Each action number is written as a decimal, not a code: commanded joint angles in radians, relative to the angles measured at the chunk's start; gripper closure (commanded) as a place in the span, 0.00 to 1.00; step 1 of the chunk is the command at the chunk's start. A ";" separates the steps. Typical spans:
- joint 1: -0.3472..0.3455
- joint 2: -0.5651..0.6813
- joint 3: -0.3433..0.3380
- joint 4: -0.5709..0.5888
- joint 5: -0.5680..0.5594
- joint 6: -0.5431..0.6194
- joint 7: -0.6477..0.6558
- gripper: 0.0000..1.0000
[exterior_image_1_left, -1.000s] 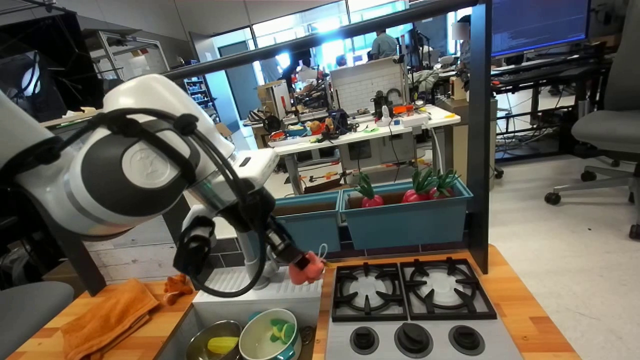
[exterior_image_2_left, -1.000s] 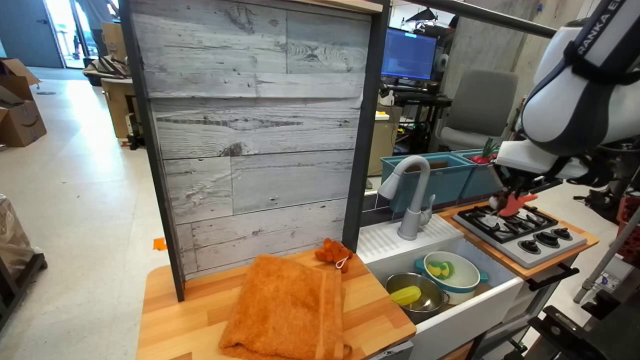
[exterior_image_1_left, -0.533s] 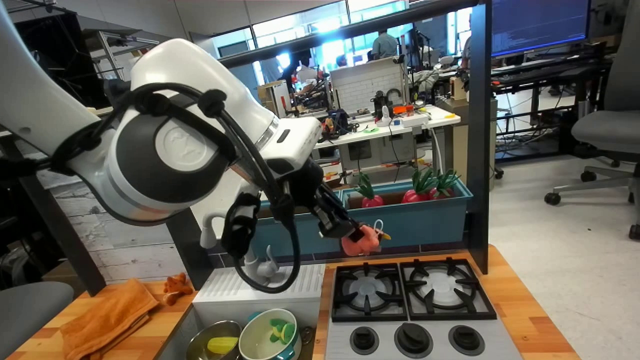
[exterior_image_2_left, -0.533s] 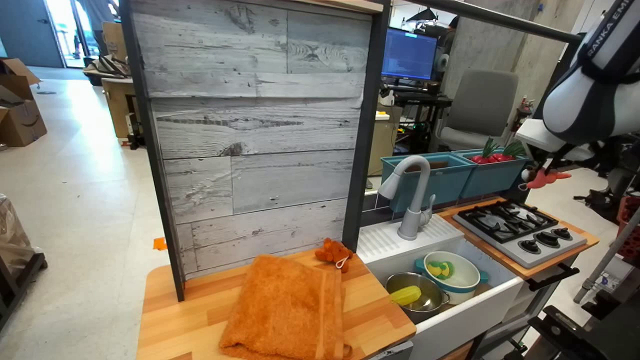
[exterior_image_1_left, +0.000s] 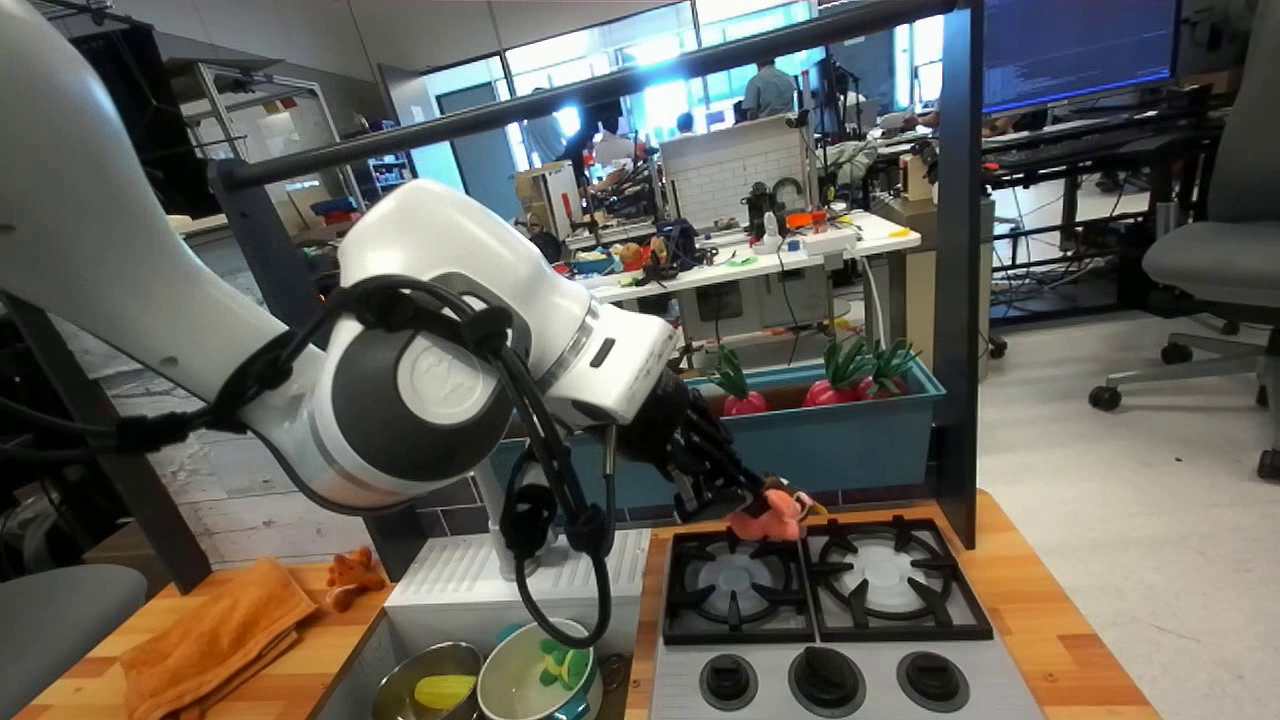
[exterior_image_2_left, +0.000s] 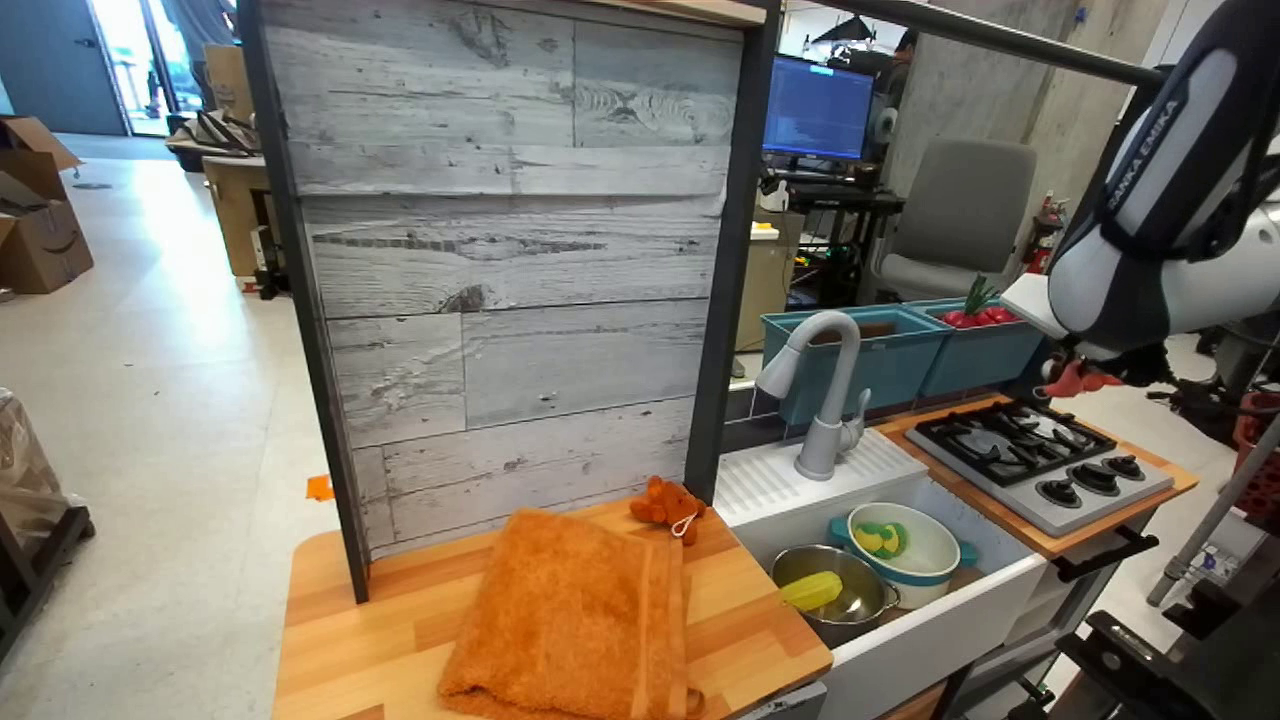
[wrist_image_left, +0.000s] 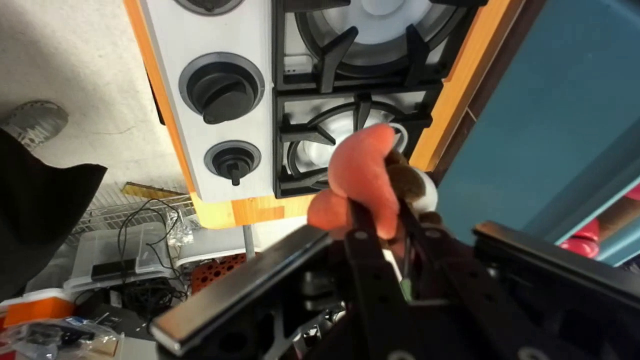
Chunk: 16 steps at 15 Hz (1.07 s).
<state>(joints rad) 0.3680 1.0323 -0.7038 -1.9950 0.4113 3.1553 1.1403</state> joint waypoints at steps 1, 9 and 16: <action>0.002 0.084 -0.005 0.074 0.021 -0.006 0.067 0.56; -0.043 -0.181 0.161 -0.098 -0.058 0.044 -0.095 0.00; -0.012 -0.268 0.205 -0.156 -0.062 0.009 -0.184 0.00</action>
<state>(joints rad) 0.3583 0.7639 -0.5018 -2.1525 0.3409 3.1630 0.9658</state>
